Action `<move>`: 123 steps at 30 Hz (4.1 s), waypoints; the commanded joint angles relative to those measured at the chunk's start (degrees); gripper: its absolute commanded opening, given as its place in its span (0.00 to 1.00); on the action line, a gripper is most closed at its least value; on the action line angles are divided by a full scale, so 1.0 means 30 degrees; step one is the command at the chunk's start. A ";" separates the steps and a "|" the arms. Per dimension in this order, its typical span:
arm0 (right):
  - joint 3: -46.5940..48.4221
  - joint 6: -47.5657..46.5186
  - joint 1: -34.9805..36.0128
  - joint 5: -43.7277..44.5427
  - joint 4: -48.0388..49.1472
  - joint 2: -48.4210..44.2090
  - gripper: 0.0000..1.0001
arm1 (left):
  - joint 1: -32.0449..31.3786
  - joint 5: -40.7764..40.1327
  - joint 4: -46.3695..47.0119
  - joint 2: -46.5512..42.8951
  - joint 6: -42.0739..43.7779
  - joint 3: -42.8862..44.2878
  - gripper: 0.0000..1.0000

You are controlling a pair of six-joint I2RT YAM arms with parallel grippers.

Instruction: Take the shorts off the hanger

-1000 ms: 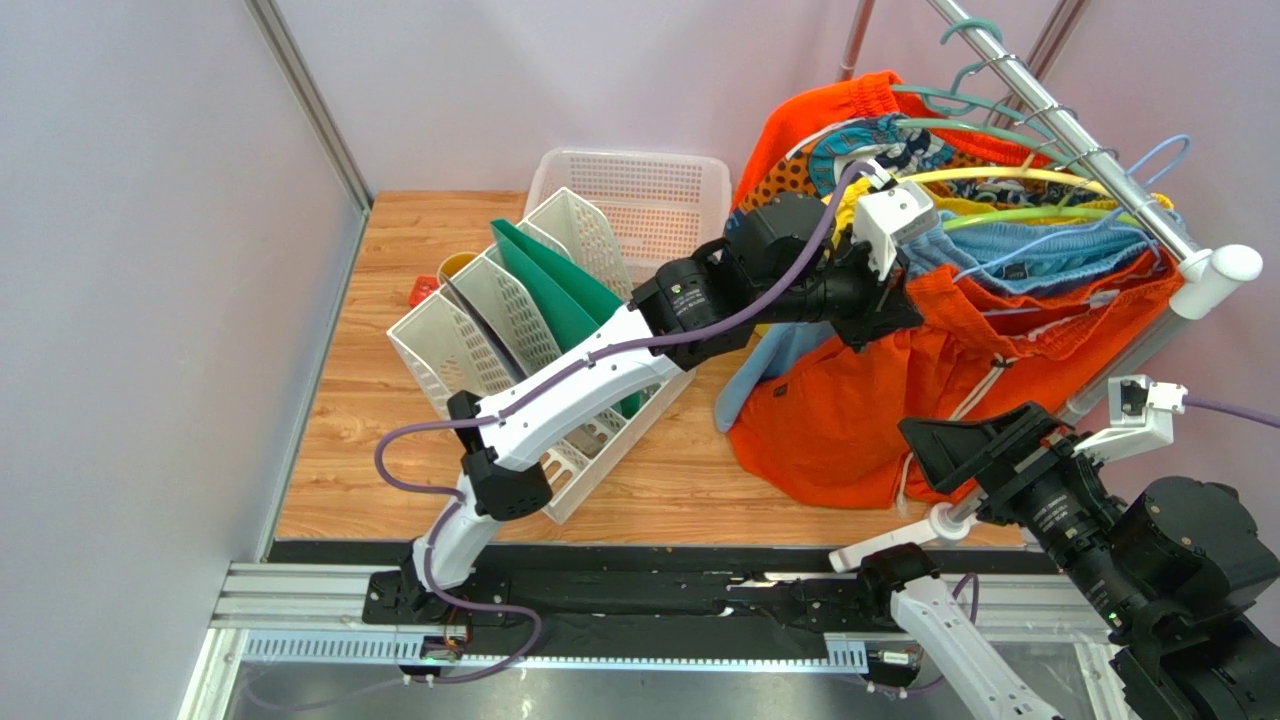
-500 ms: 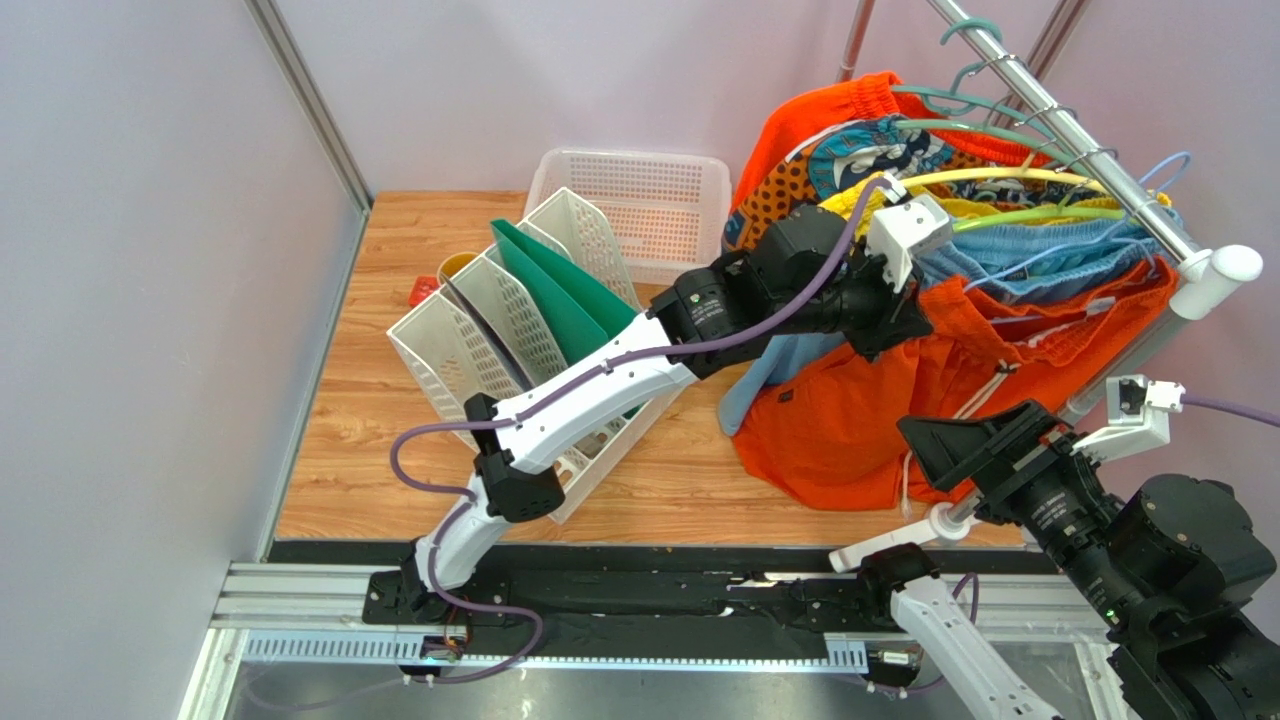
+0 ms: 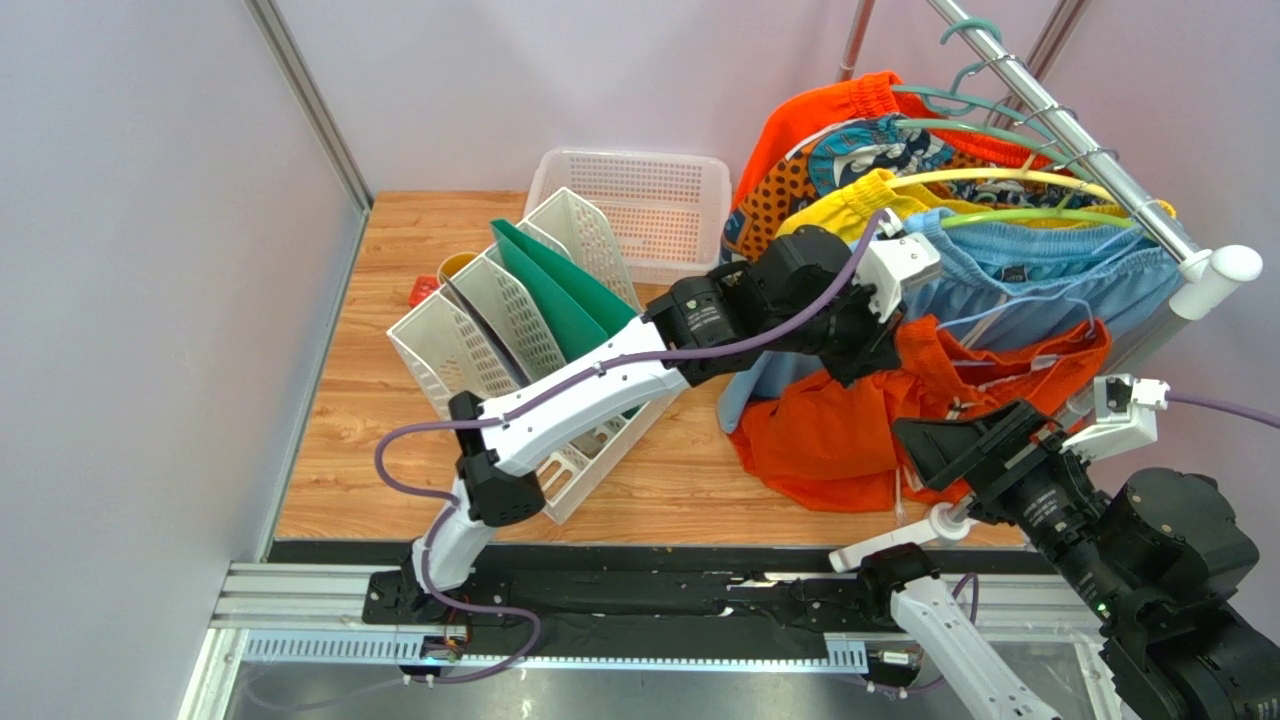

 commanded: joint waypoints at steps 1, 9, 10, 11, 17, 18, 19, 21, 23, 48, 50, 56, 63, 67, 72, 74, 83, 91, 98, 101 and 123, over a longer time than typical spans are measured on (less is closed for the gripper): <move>-0.0472 -0.1117 0.0121 -0.0765 -0.4303 -0.0256 0.99 | -0.0066 0.0595 0.0350 -0.3870 0.0342 -0.1652 0.00; -0.1673 -0.2317 0.0092 -0.3431 -0.1931 -0.0462 0.99 | -0.0095 0.0272 -0.0293 -0.7824 0.0023 -0.4909 0.00; -0.1703 -0.2435 0.0121 -0.3927 -0.1668 -0.0404 0.99 | -0.0095 0.0331 -0.0382 -0.8178 -0.0125 -0.5695 0.00; -0.1762 -0.2553 0.0121 -0.4193 -0.1172 -0.0287 0.99 | -0.0066 0.0534 -0.0412 -0.8529 -0.0271 -0.6167 0.00; -0.2084 -0.3489 0.0121 -0.5863 0.0440 0.0270 0.99 | -0.0066 0.0157 0.0552 -1.2628 -0.1940 -1.1964 0.00; -0.2114 -0.3607 0.0092 -0.6039 0.0676 0.0445 0.99 | -0.0095 0.0069 0.1164 -1.3910 -0.2175 -1.2785 0.00; -0.2143 -0.3695 0.0150 -0.6476 0.0853 0.0534 0.99 | -0.0066 0.0068 0.1460 -1.4532 -0.2583 -1.4214 0.00; -0.2260 -0.4076 0.0151 -0.6831 0.1439 0.0739 0.99 | -0.0066 -0.0253 0.1698 -1.6052 -0.3025 -1.5308 0.00; -0.2290 -0.4310 0.0122 -0.6920 0.1819 0.1148 0.99 | -0.0066 -0.0284 0.1610 -1.7139 -0.3377 -1.6364 0.00; 0.1255 -0.2993 0.0121 -0.4459 0.6916 0.6273 0.93 | 0.1047 -0.0583 0.0789 -1.9110 -0.4991 -1.7775 0.00; 0.1662 -0.3342 0.0121 -0.4226 0.7123 0.6626 0.93 | 0.1076 -0.0052 0.0702 -1.8788 -0.4640 -1.7541 0.00; 0.2046 -0.5071 0.0122 -0.2498 0.7270 0.7741 0.93 | 0.1222 0.1151 0.0965 -1.8464 -0.4170 -1.7306 0.00; 0.0615 -0.5922 0.0150 -0.2760 0.8352 0.7275 0.82 | 0.2567 0.2056 0.1487 -1.7851 -0.5046 -1.6924 0.00; -0.0794 -0.6070 0.0121 -0.2790 0.9495 0.6278 0.80 | 0.3010 0.3552 0.2838 -1.7441 -0.6248 -1.7305 0.00; -0.1030 -0.6069 0.0151 -0.2789 0.9761 0.6540 0.77 | 0.3010 0.4726 0.3893 -1.7321 -0.7010 -1.7684 0.00; -0.0883 -0.6156 0.0121 -0.2468 0.9790 0.6570 0.77 | 0.3010 0.4959 0.4244 -1.7438 -0.7099 -1.7978 0.00; -0.1585 -0.6100 0.0121 -0.1647 1.0170 0.6336 0.58 | 0.3010 0.5519 0.4805 -1.7585 -0.7012 -1.8067 0.00; -0.2319 -0.4546 0.0151 -0.1353 1.0960 0.5895 0.00 | 0.3010 0.3995 0.3810 -1.7586 -0.6923 -1.8038 0.00; -0.1850 -0.4751 0.0150 -0.1149 1.1050 0.6072 0.00 | 0.3010 0.3234 0.2050 -1.7701 -0.6075 -1.7071 0.61; -0.1792 -0.4868 0.0121 -0.1499 1.1108 0.6188 0.00 | 0.3039 0.2588 0.1669 -1.7937 -0.5782 -1.6662 0.75; -0.1909 -0.4399 0.0121 -0.2291 1.1196 0.6101 0.00 | 0.3479 0.2120 -0.1086 -1.4920 -0.4550 -1.3203 0.57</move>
